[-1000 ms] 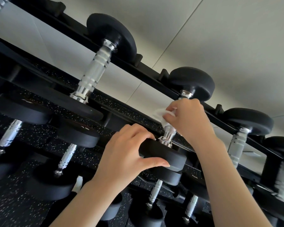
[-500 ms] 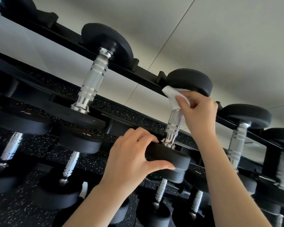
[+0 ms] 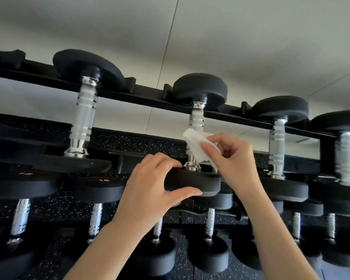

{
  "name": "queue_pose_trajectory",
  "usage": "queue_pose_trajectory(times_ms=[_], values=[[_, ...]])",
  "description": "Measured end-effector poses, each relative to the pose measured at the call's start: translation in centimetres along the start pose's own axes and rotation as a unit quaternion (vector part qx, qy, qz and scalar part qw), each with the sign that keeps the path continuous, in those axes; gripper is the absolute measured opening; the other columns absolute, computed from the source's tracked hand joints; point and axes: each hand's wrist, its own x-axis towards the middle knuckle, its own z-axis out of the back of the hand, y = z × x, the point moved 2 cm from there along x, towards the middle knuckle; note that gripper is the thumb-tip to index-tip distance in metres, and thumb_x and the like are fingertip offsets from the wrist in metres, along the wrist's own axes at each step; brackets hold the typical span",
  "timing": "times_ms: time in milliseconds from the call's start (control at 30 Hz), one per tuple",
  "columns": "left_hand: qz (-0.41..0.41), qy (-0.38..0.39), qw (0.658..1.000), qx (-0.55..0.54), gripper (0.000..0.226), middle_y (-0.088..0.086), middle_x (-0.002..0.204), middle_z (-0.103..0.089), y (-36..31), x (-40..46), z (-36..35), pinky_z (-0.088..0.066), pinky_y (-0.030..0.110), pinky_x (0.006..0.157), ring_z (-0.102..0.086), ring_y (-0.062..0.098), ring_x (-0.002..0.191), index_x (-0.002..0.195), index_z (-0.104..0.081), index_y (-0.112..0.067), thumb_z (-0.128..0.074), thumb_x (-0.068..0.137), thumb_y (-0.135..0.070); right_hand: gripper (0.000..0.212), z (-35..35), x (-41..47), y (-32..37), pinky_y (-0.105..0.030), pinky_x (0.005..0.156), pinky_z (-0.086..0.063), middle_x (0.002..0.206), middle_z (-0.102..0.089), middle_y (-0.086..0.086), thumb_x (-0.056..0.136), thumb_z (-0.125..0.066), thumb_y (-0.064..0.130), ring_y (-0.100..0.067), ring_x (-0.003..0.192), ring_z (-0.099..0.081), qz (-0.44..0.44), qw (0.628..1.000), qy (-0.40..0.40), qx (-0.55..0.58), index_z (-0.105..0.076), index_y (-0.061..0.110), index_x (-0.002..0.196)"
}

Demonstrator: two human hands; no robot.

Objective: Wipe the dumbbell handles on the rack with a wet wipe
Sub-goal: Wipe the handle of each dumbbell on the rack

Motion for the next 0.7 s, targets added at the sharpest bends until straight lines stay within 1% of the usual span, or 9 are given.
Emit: queue_pose_trajectory(times_ms=[100,200,300,367,400,433,500,567,700], values=[[-0.026,0.003,1.000,0.014,0.066,-0.012,0.102,-0.059,-1.4,0.3,-0.5,-0.047,0.035,0.084,-0.053,0.010,0.096,0.109,-0.065,-0.020,-0.052,0.072,-0.072,0.005,1.9,-0.7,-0.4,-0.016,0.047,-0.030,0.050,-0.039,-0.003,0.086,-0.064,0.021,-0.011,0.046,-0.034,-0.008,0.999,-0.045,0.007,-0.064,0.024,0.083],[-0.059,-0.009,0.998,0.032,0.062,-0.010,0.107,-0.058,-3.9,0.6,-2.0,-0.043,0.033,0.088,-0.053,0.011,0.100,0.115,-0.062,-0.019,-0.050,0.079,-0.068,0.005,4.8,-1.5,-1.1,-0.012,0.045,-0.027,0.046,-0.033,0.005,0.087,-0.062,0.019,-0.007,0.043,-0.029,-0.006,0.996,-0.084,-0.011,-0.062,0.016,0.083],[-0.091,-0.021,0.995,0.047,0.053,-0.009,0.106,-0.058,-6.7,1.3,-4.5,-0.039,0.030,0.091,-0.053,0.012,0.103,0.113,-0.063,-0.020,-0.051,0.083,-0.062,0.006,8.9,-2.5,-2.3,-0.015,0.046,-0.028,0.046,-0.032,-0.001,0.088,-0.062,0.019,-0.011,0.044,-0.028,0.005,0.993,-0.109,-0.043,-0.060,0.015,0.083],[-0.110,-0.028,0.989,0.091,0.049,-0.008,0.105,-0.060,-8.3,1.9,-6.4,-0.038,0.034,0.094,-0.055,0.014,0.102,0.109,-0.064,-0.020,-0.051,0.085,-0.060,0.007,11.7,-3.0,-3.6,-0.022,0.048,-0.030,0.046,-0.034,-0.008,0.088,-0.061,0.020,-0.022,0.044,-0.029,0.005,0.991,-0.120,-0.060,-0.058,0.018,0.083],[-0.117,-0.028,0.987,0.111,0.048,-0.008,0.105,-0.060,-9.1,2.3,-7.4,-0.037,0.035,0.096,-0.055,0.015,0.102,0.108,-0.065,-0.020,-0.051,0.085,-0.059,0.007,13.1,-3.1,-4.5,-0.023,0.049,-0.030,0.046,-0.034,-0.010,0.089,-0.060,0.021,-0.024,0.044,-0.029,0.001,0.991,-0.121,-0.061,-0.057,0.019,0.083],[-0.118,-0.027,0.986,0.118,0.047,-0.007,0.105,-0.060,-9.8,2.6,-8.5,-0.036,0.035,0.096,-0.054,0.015,0.101,0.107,-0.066,-0.019,-0.051,0.086,-0.058,0.006,14.4,-3.1,-5.6,-0.022,0.049,-0.029,0.046,-0.033,-0.008,0.089,-0.059,0.023,-0.021,0.044,-0.027,-0.003,0.991,-0.121,-0.062,-0.057,0.019,0.084],[-0.103,-0.023,0.989,0.099,0.048,-0.007,0.104,-0.059,-11.0,3.0,-10.7,-0.035,0.031,0.095,-0.051,0.013,0.100,0.108,-0.066,-0.018,-0.050,0.086,-0.057,0.007,16.5,-2.7,-7.7,-0.018,0.048,-0.026,0.045,-0.031,0.000,0.089,-0.058,0.024,-0.012,0.043,-0.025,-0.008,0.991,-0.117,-0.069,-0.056,0.019,0.086],[-0.089,-0.013,0.993,0.082,0.049,-0.007,0.105,-0.059,-12.3,3.3,-13.1,-0.036,0.028,0.091,-0.050,0.010,0.100,0.111,-0.065,-0.017,-0.048,0.087,-0.057,0.006,18.3,-1.9,-9.8,-0.016,0.046,-0.025,0.044,-0.032,0.003,0.090,-0.057,0.025,-0.010,0.042,-0.025,-0.009,0.991,-0.108,-0.074,-0.055,0.020,0.088],[-0.093,-0.004,0.992,0.083,0.047,-0.007,0.108,-0.058,-15.0,3.2,-16.7,-0.036,0.025,0.088,-0.052,0.010,0.100,0.110,-0.063,-0.017,-0.048,0.088,-0.055,0.007,19.7,1.1,-12.3,-0.020,0.045,-0.030,0.046,-0.040,-0.002,0.092,-0.055,0.026,-0.010,0.042,-0.032,0.027,0.993,-0.064,-0.091,-0.053,0.019,0.093]])
